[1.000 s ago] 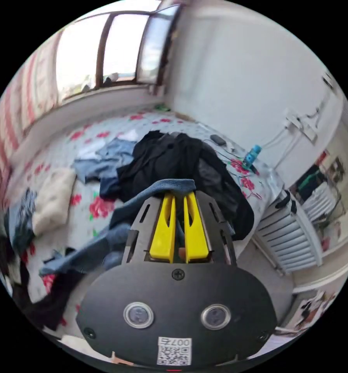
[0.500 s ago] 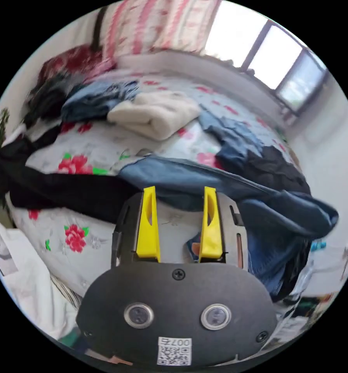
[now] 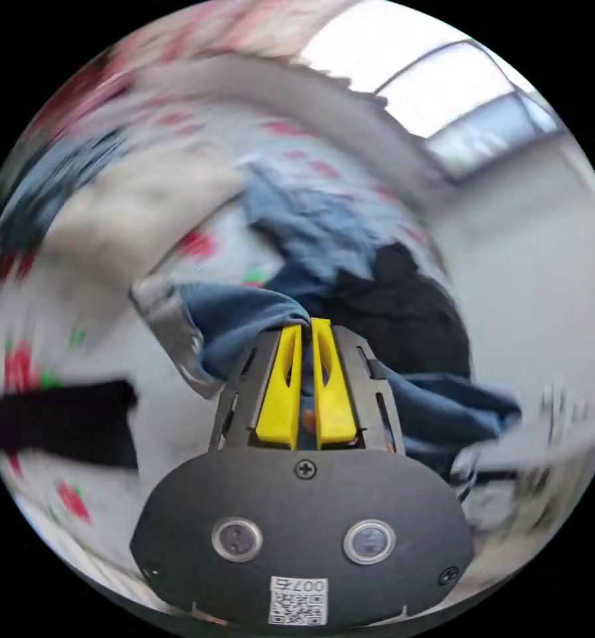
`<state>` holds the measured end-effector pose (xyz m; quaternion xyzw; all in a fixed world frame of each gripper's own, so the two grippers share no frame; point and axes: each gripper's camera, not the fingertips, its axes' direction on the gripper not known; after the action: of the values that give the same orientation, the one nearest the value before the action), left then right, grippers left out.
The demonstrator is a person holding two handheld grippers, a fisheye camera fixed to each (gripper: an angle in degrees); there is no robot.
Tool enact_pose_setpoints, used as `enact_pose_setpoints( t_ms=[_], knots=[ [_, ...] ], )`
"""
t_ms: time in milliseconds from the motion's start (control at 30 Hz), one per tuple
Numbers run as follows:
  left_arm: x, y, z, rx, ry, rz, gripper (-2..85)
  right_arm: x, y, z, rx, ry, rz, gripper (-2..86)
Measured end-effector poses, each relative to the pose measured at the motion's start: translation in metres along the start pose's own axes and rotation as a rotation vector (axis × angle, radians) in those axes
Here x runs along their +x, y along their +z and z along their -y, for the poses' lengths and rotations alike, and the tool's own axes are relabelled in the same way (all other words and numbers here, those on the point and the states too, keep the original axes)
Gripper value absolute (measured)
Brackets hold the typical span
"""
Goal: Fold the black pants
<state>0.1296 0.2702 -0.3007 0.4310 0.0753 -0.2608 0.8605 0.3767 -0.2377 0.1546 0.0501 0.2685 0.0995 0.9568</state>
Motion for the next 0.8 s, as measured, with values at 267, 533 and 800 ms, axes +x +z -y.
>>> enact_pose_setpoints(
  t_ms=[267,533,800],
  knots=[
    [-0.007,0.04,0.003,0.013,-0.041,-0.067,6.0,0.014,-0.055,-0.086,0.111,-0.247,0.643,8.8],
    [0.019,0.113,0.053,-0.03,-0.01,-0.208,5.7,-0.195,-0.056,-0.265,-0.276,-0.975,0.785,11.1],
    [0.05,0.113,0.113,0.106,0.109,-0.373,5.7,-0.109,-0.127,-0.215,0.132,-0.833,0.317,1.1]
  ],
)
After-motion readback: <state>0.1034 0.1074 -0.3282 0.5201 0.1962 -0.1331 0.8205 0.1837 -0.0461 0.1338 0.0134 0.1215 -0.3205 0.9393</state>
